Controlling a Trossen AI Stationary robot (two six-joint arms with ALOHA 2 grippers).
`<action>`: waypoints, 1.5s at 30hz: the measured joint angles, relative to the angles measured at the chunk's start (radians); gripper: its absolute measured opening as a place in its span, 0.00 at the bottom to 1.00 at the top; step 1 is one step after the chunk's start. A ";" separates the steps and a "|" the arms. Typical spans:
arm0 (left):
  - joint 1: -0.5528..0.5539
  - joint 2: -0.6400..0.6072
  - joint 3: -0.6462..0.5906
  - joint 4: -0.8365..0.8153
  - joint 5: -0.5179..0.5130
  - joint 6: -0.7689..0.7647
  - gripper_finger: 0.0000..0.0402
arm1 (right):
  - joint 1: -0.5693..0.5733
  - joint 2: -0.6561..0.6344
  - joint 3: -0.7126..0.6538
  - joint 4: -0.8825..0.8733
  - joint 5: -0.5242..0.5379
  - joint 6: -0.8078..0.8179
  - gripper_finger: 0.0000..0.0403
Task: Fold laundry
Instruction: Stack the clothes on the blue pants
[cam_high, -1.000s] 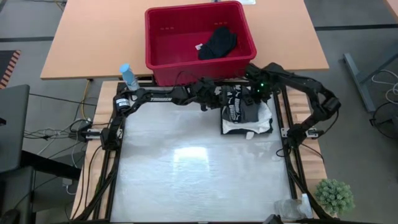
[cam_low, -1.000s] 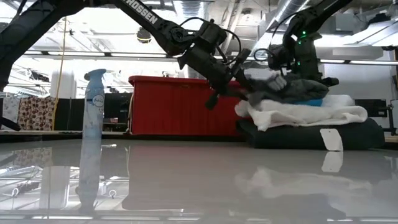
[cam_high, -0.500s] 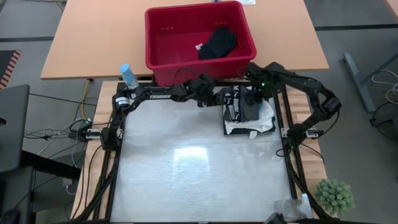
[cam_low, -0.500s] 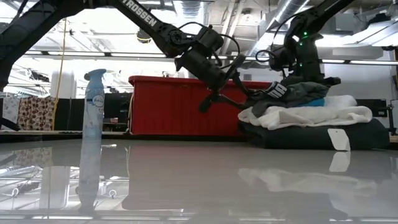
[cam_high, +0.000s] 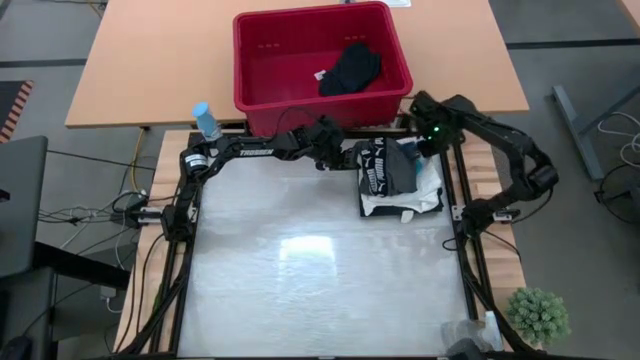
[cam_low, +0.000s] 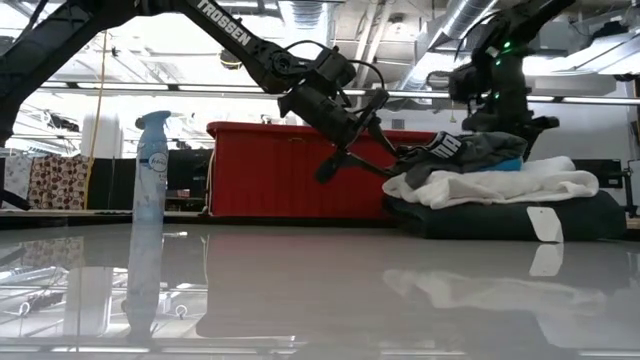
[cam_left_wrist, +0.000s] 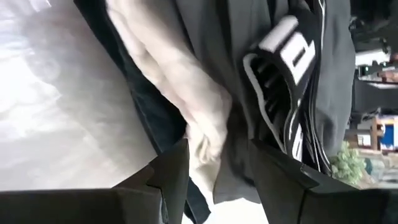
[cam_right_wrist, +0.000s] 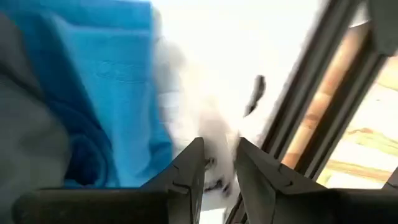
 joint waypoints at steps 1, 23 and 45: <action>0.000 0.000 0.000 0.000 0.005 0.006 0.39 | -0.010 -0.021 0.000 0.007 -0.001 0.000 0.28; 0.082 -0.144 -0.001 0.068 0.171 0.099 0.23 | 0.107 -0.259 -0.025 0.410 -0.339 0.132 0.03; -0.074 -0.028 0.001 0.329 -0.040 0.178 0.00 | 0.111 -0.255 -0.342 0.701 -0.396 0.243 0.03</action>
